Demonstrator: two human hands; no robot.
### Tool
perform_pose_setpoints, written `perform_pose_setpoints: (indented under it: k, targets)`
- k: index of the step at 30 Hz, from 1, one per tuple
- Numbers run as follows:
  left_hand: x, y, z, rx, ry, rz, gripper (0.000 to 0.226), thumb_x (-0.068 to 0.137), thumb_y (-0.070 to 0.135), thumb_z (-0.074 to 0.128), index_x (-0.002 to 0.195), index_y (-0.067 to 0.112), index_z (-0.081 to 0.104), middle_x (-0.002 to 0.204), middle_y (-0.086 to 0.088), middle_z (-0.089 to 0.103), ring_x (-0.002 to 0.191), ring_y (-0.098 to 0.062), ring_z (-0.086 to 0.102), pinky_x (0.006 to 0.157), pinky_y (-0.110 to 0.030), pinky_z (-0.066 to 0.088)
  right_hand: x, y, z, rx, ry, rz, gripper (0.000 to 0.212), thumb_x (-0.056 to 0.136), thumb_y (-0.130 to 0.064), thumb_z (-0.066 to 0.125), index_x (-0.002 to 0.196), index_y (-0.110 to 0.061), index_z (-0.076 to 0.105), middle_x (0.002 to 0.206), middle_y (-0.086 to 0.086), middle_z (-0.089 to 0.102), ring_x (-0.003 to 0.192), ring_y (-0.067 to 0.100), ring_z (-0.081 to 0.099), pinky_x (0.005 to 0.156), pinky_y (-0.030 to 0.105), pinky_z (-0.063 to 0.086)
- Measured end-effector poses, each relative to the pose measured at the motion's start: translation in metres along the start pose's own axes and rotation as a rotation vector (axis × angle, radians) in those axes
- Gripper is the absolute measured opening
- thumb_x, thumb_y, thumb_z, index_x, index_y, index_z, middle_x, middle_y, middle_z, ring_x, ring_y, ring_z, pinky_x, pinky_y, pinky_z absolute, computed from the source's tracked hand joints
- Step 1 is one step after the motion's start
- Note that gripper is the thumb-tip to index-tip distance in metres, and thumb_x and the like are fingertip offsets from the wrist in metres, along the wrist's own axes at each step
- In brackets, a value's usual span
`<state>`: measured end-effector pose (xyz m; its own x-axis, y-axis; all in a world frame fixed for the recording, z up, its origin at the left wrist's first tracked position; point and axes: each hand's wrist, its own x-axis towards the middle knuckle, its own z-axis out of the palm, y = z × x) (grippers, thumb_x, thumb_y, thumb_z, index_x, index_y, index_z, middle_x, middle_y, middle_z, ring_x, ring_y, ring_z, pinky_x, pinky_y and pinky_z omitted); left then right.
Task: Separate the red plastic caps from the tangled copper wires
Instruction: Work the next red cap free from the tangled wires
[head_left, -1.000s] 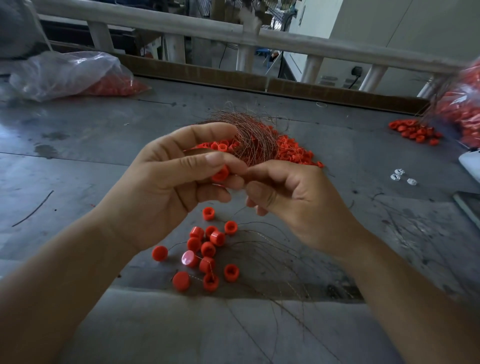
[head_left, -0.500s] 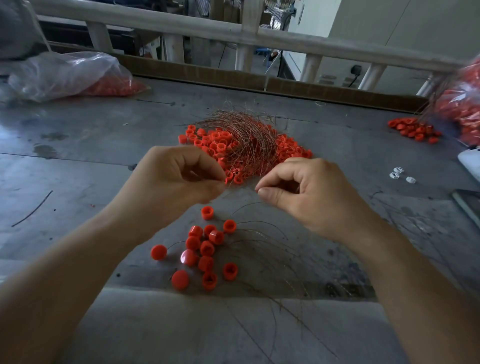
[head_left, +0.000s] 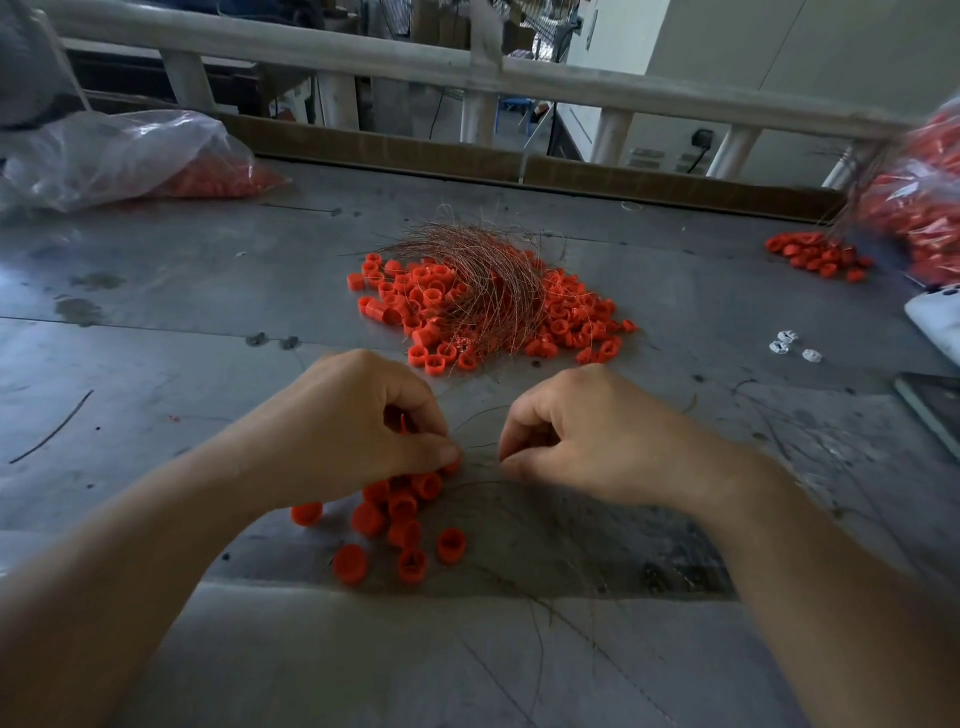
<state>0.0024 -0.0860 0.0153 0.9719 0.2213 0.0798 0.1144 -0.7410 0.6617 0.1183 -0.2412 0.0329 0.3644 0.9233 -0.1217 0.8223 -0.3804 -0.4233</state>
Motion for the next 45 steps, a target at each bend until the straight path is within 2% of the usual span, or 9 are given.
perform_pose_setpoints:
  k: [3,7,9,13,18,24,29,36,45]
  targets:
    - [0.001,0.000,-0.001,-0.056,0.068,-0.010,0.029,0.052,0.064,0.056,0.071,0.045,0.067,0.069,0.017,0.067,0.059,-0.002,0.060,0.057,-0.017,0.049,0.001,0.001,0.000,0.004,-0.024,0.010,0.013,0.079,-0.037,0.068,0.084,-0.025,0.068,0.073,-0.018,0.059,0.073,-0.003,0.056,0.068,0.015,0.046]
    - [0.011,-0.013,0.000,-0.045,0.308,-0.075,0.018,0.073,0.026,0.069,0.059,0.035,0.064,0.063,0.016,0.066,0.062,0.005,0.060,0.060,-0.007,0.043,-0.002,0.001,-0.004,0.040,0.033,0.022,0.028,0.070,-0.056,0.065,0.076,-0.028,0.066,0.068,-0.017,0.059,0.063,-0.007,0.055,0.054,0.009,0.036]
    - [0.017,-0.021,0.000,0.066,0.402,-0.100,0.020,0.077,0.015,0.069,0.071,0.034,0.064,0.071,0.017,0.063,0.066,0.005,0.055,0.059,-0.003,0.036,-0.002,0.002,-0.005,0.052,0.067,0.031,0.032,0.069,-0.059,0.063,0.074,-0.028,0.065,0.066,-0.016,0.060,0.061,-0.008,0.054,0.051,0.009,0.036]
    - [0.028,-0.030,0.004,0.210,0.441,-0.145,0.025,0.079,0.012,0.068,0.103,0.020,0.068,0.093,0.008,0.055,0.084,-0.006,0.049,0.070,-0.016,0.029,0.000,0.005,-0.006,0.064,0.149,0.034,0.029,0.070,-0.057,0.061,0.071,-0.028,0.064,0.064,-0.013,0.060,0.066,-0.010,0.054,0.057,0.004,0.041]
    - [0.034,-0.033,0.010,0.268,0.361,-0.133,0.033,0.082,0.019,0.066,0.114,0.022,0.064,0.102,0.003,0.051,0.094,-0.013,0.046,0.079,-0.023,0.030,0.002,0.006,-0.006,0.051,0.201,0.040,0.020,0.077,-0.047,0.063,0.069,-0.030,0.061,0.063,-0.014,0.058,0.060,-0.014,0.051,0.055,0.005,0.039]
    - [0.036,-0.031,0.009,0.290,0.344,-0.130,0.010,0.080,0.019,0.068,0.089,0.023,0.064,0.092,0.005,0.051,0.086,-0.015,0.049,0.075,-0.024,0.031,0.004,0.007,-0.004,0.037,0.230,0.044,0.018,0.079,-0.045,0.062,0.068,-0.032,0.059,0.067,-0.013,0.061,0.061,-0.003,0.055,0.057,0.009,0.040]
    - [0.033,-0.028,0.008,0.212,0.385,-0.128,0.013,0.079,0.017,0.068,0.078,0.026,0.059,0.078,0.012,0.055,0.079,-0.012,0.054,0.062,-0.021,0.033,0.006,0.015,-0.005,0.042,0.311,0.072,0.017,0.080,-0.042,0.063,0.068,-0.030,0.061,0.062,-0.015,0.057,0.060,-0.008,0.053,0.053,0.007,0.039]
    - [0.028,-0.020,0.007,0.116,0.474,-0.092,0.018,0.077,0.013,0.070,0.079,0.027,0.060,0.072,0.019,0.057,0.070,0.004,0.053,0.057,-0.005,0.037,0.018,0.029,-0.003,-0.045,0.508,0.070,0.009,0.085,-0.022,0.063,0.089,-0.018,0.070,0.077,-0.013,0.054,0.075,0.003,0.052,0.064,0.013,0.036]
    - [0.021,-0.010,0.007,0.095,0.478,-0.058,0.014,0.078,0.010,0.070,0.090,0.018,0.070,0.068,0.024,0.053,0.066,0.022,0.050,0.060,0.007,0.031,0.031,0.028,0.010,-0.225,0.326,-0.075,0.021,0.091,-0.020,0.055,0.105,-0.012,0.068,0.132,-0.005,0.050,0.120,0.011,0.044,0.093,0.027,0.040]
